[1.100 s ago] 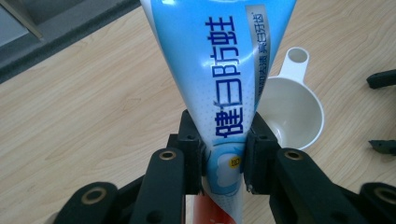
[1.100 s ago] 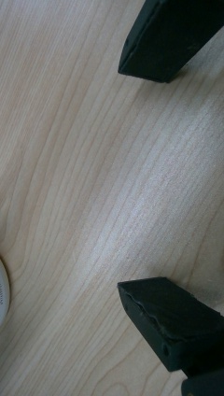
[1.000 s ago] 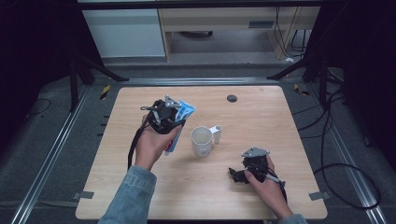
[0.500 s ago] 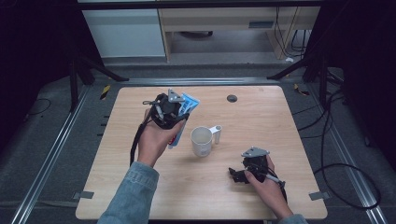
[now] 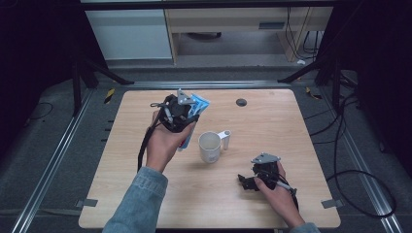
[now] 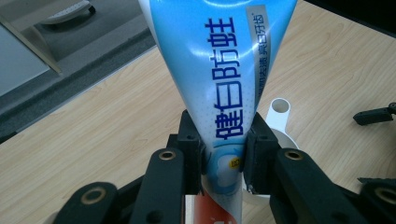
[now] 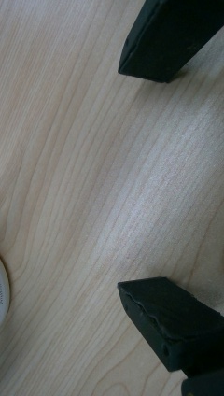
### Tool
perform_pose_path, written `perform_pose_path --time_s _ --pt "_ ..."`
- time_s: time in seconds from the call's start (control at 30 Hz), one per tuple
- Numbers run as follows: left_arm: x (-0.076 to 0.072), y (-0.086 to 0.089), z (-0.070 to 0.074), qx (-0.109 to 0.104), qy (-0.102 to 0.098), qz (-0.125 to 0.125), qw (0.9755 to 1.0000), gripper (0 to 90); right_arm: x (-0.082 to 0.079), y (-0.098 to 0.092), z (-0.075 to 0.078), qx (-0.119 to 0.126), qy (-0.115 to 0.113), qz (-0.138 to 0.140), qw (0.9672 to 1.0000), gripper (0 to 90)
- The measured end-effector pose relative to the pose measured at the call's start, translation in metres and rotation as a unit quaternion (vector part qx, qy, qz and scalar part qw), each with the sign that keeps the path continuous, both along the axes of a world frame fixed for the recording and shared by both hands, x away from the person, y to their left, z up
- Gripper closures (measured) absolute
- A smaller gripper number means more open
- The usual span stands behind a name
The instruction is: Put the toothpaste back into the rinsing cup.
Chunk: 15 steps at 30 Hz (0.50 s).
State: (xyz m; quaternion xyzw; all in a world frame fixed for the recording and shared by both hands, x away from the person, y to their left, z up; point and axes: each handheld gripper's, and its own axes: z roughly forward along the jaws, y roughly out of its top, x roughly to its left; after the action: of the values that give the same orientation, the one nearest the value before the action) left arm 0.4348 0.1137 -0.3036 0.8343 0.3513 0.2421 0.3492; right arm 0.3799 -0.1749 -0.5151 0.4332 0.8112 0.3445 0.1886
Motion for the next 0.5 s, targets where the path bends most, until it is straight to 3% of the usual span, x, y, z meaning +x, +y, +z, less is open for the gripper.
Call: perform_pose_path --time_s 0.5 --pt "-0.0027 -0.0039 0.0056 -0.016 -0.023 0.002 0.9996 71.9 0.0 0.0 0.0 0.0 0.0 0.0 1.0 0.3"
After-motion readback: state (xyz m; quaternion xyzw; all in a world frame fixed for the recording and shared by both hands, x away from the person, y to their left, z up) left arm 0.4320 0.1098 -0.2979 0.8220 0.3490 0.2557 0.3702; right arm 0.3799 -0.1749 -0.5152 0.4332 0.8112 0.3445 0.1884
